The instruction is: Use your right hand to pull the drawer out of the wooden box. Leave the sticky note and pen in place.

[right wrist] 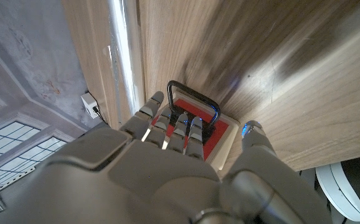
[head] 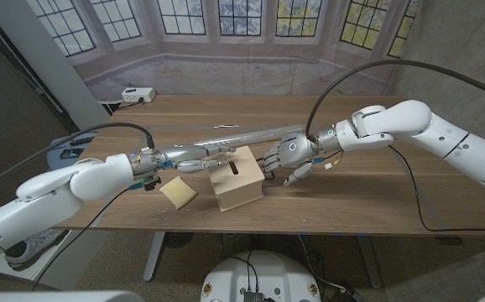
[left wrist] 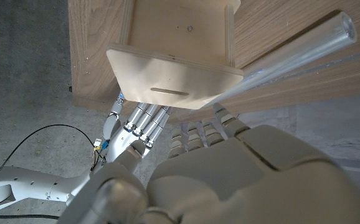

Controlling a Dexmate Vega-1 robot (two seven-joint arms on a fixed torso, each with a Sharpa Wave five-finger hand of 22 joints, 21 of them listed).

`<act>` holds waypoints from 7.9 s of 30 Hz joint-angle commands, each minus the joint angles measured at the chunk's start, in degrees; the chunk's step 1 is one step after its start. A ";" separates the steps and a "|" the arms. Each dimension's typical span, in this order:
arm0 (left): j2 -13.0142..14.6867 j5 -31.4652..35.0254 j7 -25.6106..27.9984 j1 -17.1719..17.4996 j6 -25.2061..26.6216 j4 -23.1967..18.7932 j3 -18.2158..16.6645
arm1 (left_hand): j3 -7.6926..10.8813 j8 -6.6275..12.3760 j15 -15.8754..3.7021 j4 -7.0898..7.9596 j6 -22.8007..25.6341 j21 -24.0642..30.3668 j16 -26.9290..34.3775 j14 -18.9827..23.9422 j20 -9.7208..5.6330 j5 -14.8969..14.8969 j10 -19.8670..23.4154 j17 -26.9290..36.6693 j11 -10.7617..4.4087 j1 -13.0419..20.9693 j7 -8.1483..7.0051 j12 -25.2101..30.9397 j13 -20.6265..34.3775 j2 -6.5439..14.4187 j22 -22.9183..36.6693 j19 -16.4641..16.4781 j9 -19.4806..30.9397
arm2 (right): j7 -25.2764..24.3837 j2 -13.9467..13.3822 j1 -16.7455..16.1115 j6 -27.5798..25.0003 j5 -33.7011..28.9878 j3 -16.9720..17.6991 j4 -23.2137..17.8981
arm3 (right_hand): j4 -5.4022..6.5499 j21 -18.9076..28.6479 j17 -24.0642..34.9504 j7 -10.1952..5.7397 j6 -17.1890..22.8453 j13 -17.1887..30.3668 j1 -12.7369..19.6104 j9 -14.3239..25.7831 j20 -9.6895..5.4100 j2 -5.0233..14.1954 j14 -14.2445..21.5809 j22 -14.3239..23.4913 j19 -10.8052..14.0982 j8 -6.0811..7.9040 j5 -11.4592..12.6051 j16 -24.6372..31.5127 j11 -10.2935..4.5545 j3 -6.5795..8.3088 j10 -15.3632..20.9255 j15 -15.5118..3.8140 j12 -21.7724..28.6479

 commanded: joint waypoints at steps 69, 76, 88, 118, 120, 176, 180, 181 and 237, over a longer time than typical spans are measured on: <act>4.09 -2.99 2.05 -11.12 1.89 2.82 12.06 | 0.18 0.72 -0.21 -0.26 2.31 0.19 0.25 0.91 -0.34 0.61 1.89 -0.01 0.05 -0.96 -0.11 0.51 0.16 0.37 0.10 0.47 0.09 | 2.11 6.84 10.97 3.69 -0.15 -10.53 15.44 | 0.15 0.43 -0.09 -0.24 0.38 0.22 -1.41 0.07 0.36 -0.10 0.57 0.10 -1.54 0.59 0.87 0.41 -0.19 0.47 0.20 -5.33 0.82; 4.68 -3.05 1.19 -12.21 2.24 2.61 12.96 | 0.25 1.40 -0.63 -0.25 5.04 0.19 0.46 2.09 -0.26 0.63 3.83 -0.03 0.04 -1.01 -0.26 1.03 0.15 0.35 0.10 0.53 0.09 | 2.40 6.57 10.75 3.32 0.25 -10.33 15.22 | 0.13 0.46 -0.10 -0.24 0.39 0.22 -1.48 0.07 0.36 -0.11 0.57 0.10 -1.58 0.60 0.92 0.40 -0.34 0.51 0.13 -5.25 0.81; 6.54 -2.85 1.48 -11.27 3.44 1.32 12.46 | 0.24 1.84 -0.99 -0.14 7.74 0.23 0.63 3.53 -0.39 0.63 5.65 -0.03 -0.02 -1.18 -0.31 1.37 0.13 0.28 0.11 0.71 0.10 | 3.17 6.35 9.80 1.67 0.71 -9.73 14.36 | 0.11 0.50 -0.11 -0.19 0.38 0.22 -1.58 0.07 0.40 -0.10 0.56 0.10 -1.60 0.60 0.97 0.39 -0.21 0.59 0.11 -5.19 0.82; 10.34 -0.76 -0.49 -11.10 6.56 -1.31 13.13 | -0.39 2.64 -2.40 0.57 16.64 0.30 1.21 10.33 -1.21 0.61 13.37 0.00 -0.70 -2.12 -0.87 2.55 -0.02 0.46 0.20 0.81 0.09 | 6.03 5.30 7.30 -1.75 2.36 -7.84 11.99 | 0.05 0.59 -0.13 -0.18 0.40 0.22 -1.84 0.06 0.43 -0.06 0.47 0.09 -1.62 0.63 1.08 0.34 -0.27 0.80 0.16 -4.96 0.88; 10.49 -0.55 -0.34 -10.94 6.69 -1.44 13.11 | -0.41 2.61 -2.34 0.58 16.65 0.31 1.19 10.34 -1.24 0.61 13.41 0.00 -0.71 -2.14 -0.84 2.53 -0.02 0.46 0.20 0.84 0.09 | 6.18 5.32 7.27 -1.93 2.38 -7.78 11.96 | 0.06 0.59 -0.13 -0.16 0.38 0.22 -1.87 0.06 0.41 -0.04 0.46 0.09 -1.62 0.62 1.08 0.34 -0.22 0.81 0.15 -4.94 0.88; 11.05 0.41 -0.21 -11.50 6.67 -1.69 14.04 | -0.95 1.54 -2.34 0.66 17.24 0.33 0.66 10.97 -1.45 0.58 13.75 0.03 -0.92 -2.31 -1.05 1.62 -0.04 0.78 0.22 0.84 0.13 | 10.11 2.16 6.10 -6.02 -0.24 -5.88 8.40 | 0.11 0.49 -0.10 0.00 0.13 0.23 -2.56 0.06 0.90 0.01 -0.31 0.08 -2.32 0.57 1.09 0.21 -0.10 1.15 -0.38 -4.52 0.76; 11.05 0.59 0.06 -11.38 6.61 -1.78 14.02 | -0.98 1.35 -2.36 0.65 17.03 0.32 0.60 10.98 -1.48 0.57 13.45 0.03 -1.00 -2.30 -1.12 1.40 -0.03 0.80 0.21 0.84 0.14 | 10.20 2.09 6.01 -6.33 -0.38 -5.76 8.41 | 0.12 0.50 -0.10 0.04 0.12 0.23 -2.65 0.06 0.89 -0.01 -0.41 0.08 -2.35 0.57 1.09 0.19 -0.02 1.17 -0.36 -4.43 0.79; 11.04 0.67 0.20 -11.34 6.48 -1.78 14.01 | -0.99 1.31 -2.36 0.64 16.97 0.32 0.57 10.93 -1.48 0.57 13.45 0.03 -0.99 -2.29 -1.07 1.39 -0.03 0.80 0.21 0.84 0.14 | 10.06 2.09 6.03 -6.35 -0.50 -5.75 8.48 | 0.11 0.51 -0.10 0.05 0.12 0.23 -2.65 0.06 0.88 0.00 -0.44 0.08 -2.36 0.57 1.09 0.18 -0.04 1.17 -0.37 -4.38 0.78; 12.26 1.77 1.51 -7.81 7.92 -4.19 11.78 | -1.02 0.58 -2.35 0.43 16.79 0.26 0.20 10.71 -1.51 0.61 13.18 -0.02 -0.92 -2.00 -1.20 0.51 0.01 0.91 0.16 0.78 0.19 | 12.90 -1.53 2.53 -13.88 -1.86 -3.25 5.84 | -0.03 0.61 -0.14 0.10 0.50 0.23 -2.98 0.05 0.97 -0.02 -0.47 0.08 -2.43 0.70 1.15 0.30 0.09 1.56 -0.41 -4.06 0.86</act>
